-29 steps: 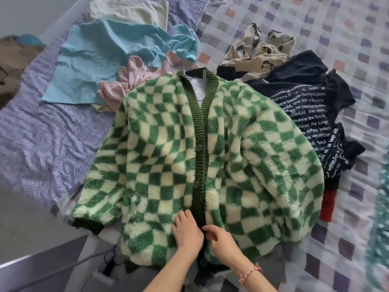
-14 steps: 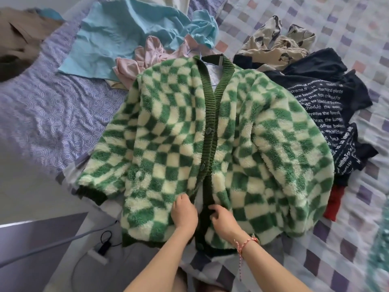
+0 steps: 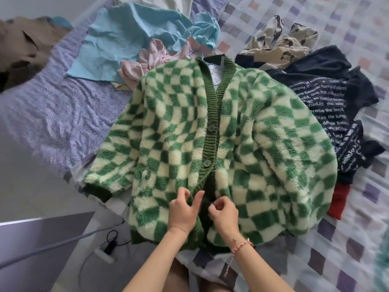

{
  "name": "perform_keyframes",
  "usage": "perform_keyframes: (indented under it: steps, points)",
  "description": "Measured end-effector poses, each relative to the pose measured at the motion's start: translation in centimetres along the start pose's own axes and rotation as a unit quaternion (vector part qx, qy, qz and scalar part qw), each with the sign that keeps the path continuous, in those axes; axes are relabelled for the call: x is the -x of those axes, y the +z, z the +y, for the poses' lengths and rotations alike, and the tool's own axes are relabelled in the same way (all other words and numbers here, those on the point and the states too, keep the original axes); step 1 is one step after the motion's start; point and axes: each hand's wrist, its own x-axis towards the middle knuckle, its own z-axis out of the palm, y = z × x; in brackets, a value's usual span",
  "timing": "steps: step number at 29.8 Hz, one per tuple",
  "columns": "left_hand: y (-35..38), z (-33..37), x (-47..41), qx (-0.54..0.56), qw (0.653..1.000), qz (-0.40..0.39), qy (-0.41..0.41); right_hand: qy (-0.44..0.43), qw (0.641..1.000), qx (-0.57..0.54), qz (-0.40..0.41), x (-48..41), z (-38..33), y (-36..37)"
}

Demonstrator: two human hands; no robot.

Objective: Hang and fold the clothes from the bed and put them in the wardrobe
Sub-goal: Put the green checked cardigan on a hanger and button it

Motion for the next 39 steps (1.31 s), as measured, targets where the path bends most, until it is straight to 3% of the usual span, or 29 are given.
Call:
perform_keyframes:
  steps: [2, 4, 11, 17, 23, 26, 28, 30, 35, 39]
  points:
    - [-0.2, 0.0, 0.1, -0.089, 0.995, -0.040, 0.016, 0.018, 0.996, -0.084, -0.028, 0.5, -0.5, -0.6]
    - [-0.5, 0.4, 0.6, -0.105, 0.993, -0.046, -0.002, 0.018, 0.993, -0.106, -0.045, 1.0, -0.7, -1.3]
    - [-2.2, 1.6, 3.0, -0.042, 0.995, -0.056, -0.074, 0.013, 0.979, -0.187, -0.081, 3.5, -1.8, -1.5]
    - [-3.3, 2.3, 4.2, -0.004, 0.997, -0.053, -0.050, 0.000, 0.966, -0.245, -0.078, 4.9, -2.8, -1.4]
    - [-2.7, 1.9, 3.8, 0.010, 0.996, -0.062, -0.067, -0.007, 0.974, -0.215, -0.072, 5.0, -2.6, -1.7]
    - [-2.6, 1.8, 3.5, 0.105, 0.985, -0.075, -0.115, -0.002, 0.975, -0.212, -0.060, 5.0, -2.3, -1.5]
    - [-2.8, 1.9, 2.9, 0.252, 0.943, -0.091, -0.196, -0.006, 0.976, -0.210, -0.053, 4.9, -2.3, -1.6]
    - [-2.7, 1.9, 2.6, 0.316, 0.910, -0.113, -0.243, -0.009, 0.975, -0.215, -0.059, 4.8, -2.4, -1.7]
    - [-2.5, 1.8, 1.9, 0.231, 0.939, -0.172, -0.190, -0.011, 0.977, -0.206, -0.056, 4.4, -2.4, -1.8]
    - [-1.9, 1.7, 1.2, 0.059, 0.980, -0.158, -0.104, -0.006, 0.982, -0.183, -0.057, 4.1, -2.4, -1.2]
